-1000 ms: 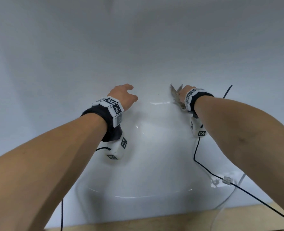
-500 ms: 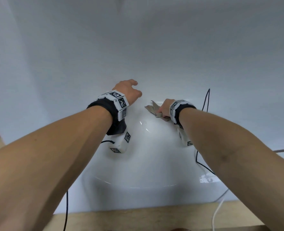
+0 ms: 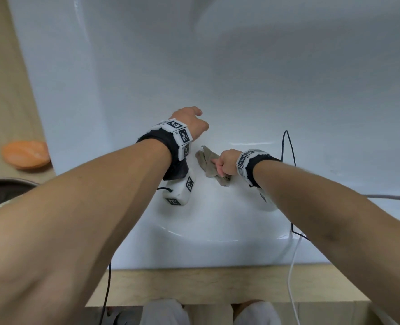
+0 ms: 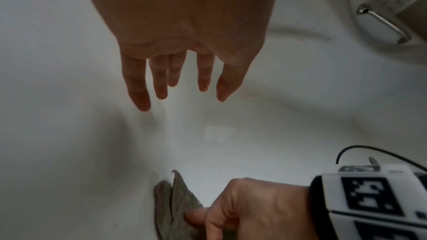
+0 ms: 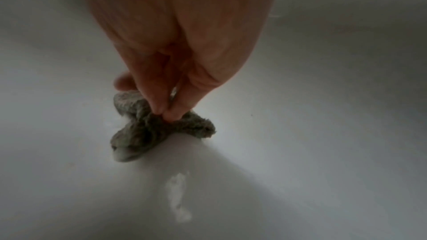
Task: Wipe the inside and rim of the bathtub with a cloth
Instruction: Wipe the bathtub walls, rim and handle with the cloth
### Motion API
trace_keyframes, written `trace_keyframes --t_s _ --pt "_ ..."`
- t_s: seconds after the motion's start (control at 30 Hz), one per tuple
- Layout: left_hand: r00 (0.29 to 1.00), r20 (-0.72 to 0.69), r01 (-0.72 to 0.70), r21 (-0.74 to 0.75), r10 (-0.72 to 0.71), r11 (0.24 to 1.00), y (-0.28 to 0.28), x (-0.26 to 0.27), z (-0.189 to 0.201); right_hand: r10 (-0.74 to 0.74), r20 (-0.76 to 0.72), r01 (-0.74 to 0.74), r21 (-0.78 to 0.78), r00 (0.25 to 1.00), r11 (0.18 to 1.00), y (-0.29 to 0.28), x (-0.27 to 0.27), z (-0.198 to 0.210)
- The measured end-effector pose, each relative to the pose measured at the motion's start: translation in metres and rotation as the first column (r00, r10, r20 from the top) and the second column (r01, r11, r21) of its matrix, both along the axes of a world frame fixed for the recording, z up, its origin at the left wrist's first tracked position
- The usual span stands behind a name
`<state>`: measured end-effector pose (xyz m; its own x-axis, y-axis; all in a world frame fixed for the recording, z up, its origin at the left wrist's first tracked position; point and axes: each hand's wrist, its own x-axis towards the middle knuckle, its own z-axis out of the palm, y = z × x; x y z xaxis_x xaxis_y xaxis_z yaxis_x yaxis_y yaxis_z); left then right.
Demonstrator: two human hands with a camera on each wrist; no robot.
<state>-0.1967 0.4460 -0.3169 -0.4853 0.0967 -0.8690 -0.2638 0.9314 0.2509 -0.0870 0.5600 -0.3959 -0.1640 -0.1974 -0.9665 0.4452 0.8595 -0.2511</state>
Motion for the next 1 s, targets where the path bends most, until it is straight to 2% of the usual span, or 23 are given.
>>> trace_keyframes --t_s 0.13,0.27,0.37,0.5,0.6,0.8,1.0 --pt "1.000 -0.010 -0.005 -0.007 0.005 1.000 -0.005 -0.001 0.009 0.125 -0.038 -0.128 -0.068 0.991 0.989 -0.005 -0.001 0.008" --pt "1.000 -0.022 -0.007 -0.009 0.007 1.000 -0.009 0.004 0.011 0.199 -0.011 -0.199 -0.096 0.980 0.975 -0.017 0.008 0.010" --pt "1.000 -0.019 0.001 -0.016 -0.001 1.000 -0.012 0.010 0.015 0.138 0.021 -0.136 -0.081 0.990 0.987 -0.019 0.010 0.017" --pt "1.000 -0.031 0.001 -0.017 -0.001 1.000 -0.016 0.018 0.022 0.136 0.066 -0.129 -0.096 0.989 0.987 -0.023 0.013 0.030" --pt "0.999 -0.038 0.009 -0.013 -0.010 1.000 -0.018 0.024 0.028 0.159 0.046 -0.153 -0.113 0.986 0.982 -0.030 0.021 0.041" --pt "0.998 -0.058 -0.005 -0.003 0.005 1.000 -0.020 0.041 0.045 0.067 0.056 -0.057 -0.163 0.996 0.985 -0.032 0.033 0.064" --pt "0.996 -0.084 -0.036 0.016 0.037 0.999 -0.027 0.058 0.078 0.069 0.009 -0.067 -0.151 0.998 0.986 -0.033 0.047 0.099"
